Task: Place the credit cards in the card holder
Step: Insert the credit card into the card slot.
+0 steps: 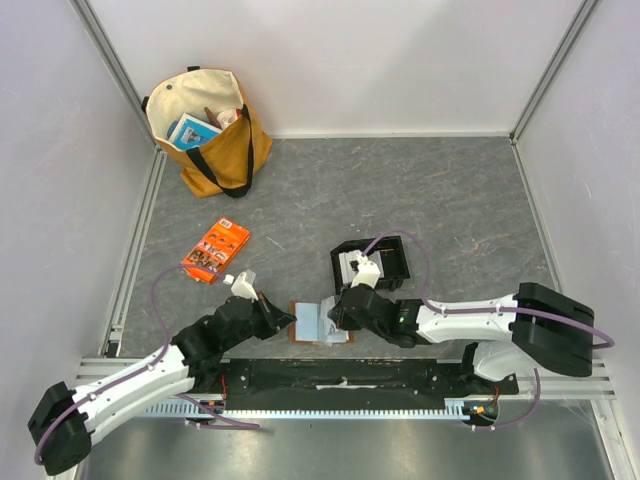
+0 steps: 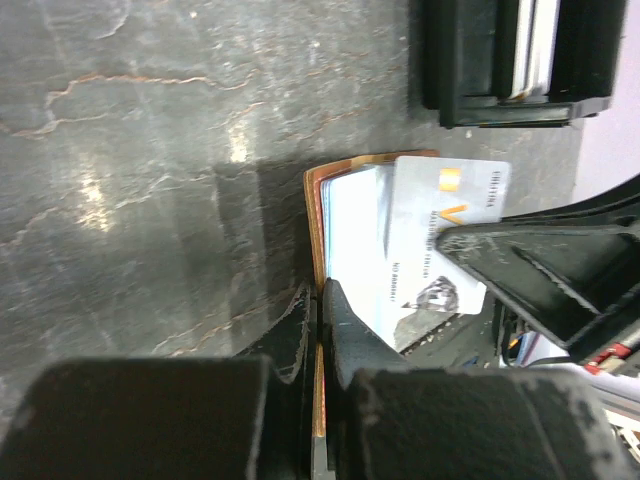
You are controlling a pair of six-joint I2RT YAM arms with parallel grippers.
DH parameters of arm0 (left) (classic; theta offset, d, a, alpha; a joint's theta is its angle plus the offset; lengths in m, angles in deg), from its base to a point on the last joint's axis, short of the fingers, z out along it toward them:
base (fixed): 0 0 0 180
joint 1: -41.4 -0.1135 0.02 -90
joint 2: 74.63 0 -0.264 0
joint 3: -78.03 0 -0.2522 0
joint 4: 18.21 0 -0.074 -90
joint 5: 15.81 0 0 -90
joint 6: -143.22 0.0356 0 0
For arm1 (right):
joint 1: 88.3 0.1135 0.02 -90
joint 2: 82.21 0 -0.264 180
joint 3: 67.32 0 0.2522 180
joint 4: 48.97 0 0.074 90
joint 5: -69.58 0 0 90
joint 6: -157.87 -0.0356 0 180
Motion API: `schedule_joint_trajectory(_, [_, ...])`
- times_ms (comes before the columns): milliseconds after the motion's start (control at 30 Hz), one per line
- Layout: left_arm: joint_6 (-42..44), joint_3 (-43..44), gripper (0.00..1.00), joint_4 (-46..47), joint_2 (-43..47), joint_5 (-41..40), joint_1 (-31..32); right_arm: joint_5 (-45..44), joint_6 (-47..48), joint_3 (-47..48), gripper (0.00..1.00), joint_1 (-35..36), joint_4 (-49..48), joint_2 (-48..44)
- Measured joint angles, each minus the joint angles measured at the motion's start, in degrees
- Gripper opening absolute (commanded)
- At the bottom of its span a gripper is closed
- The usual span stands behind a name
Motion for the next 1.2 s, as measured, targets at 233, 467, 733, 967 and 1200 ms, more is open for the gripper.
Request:
schedule_joint_trajectory(233, [-0.02, 0.00, 0.02, -2.47, -1.03, -0.28, 0.00, 3.52, 0.37, -1.55, 0.00, -2.51, -2.78, -4.22])
schedule_joint_trajectory(467, [-0.02, -0.02, 0.02, -2.64, -1.14, -0.31, 0.00, 5.20, 0.81, -1.55, 0.00, -4.39, -4.33, -8.15])
schedule_joint_trajectory(733, [-0.02, -0.02, 0.06, -2.84, -1.44, -0.33, 0.00, 9.55, -1.77, -5.86, 0.00, -4.90, -11.37, -2.10])
schedule_joint_trajectory(967, [-0.02, 0.00, 0.06, -2.93, -2.14, -0.66, 0.00, 12.81, -4.87, -10.38, 0.00, -5.51, -19.80, 1.46])
schedule_joint_trajectory(1200, [-0.02, 0.00, 0.05, -2.93, -3.91, -0.68, 0.00, 14.84, -7.37, -12.94, 0.00, -5.51, -27.19, 3.76])
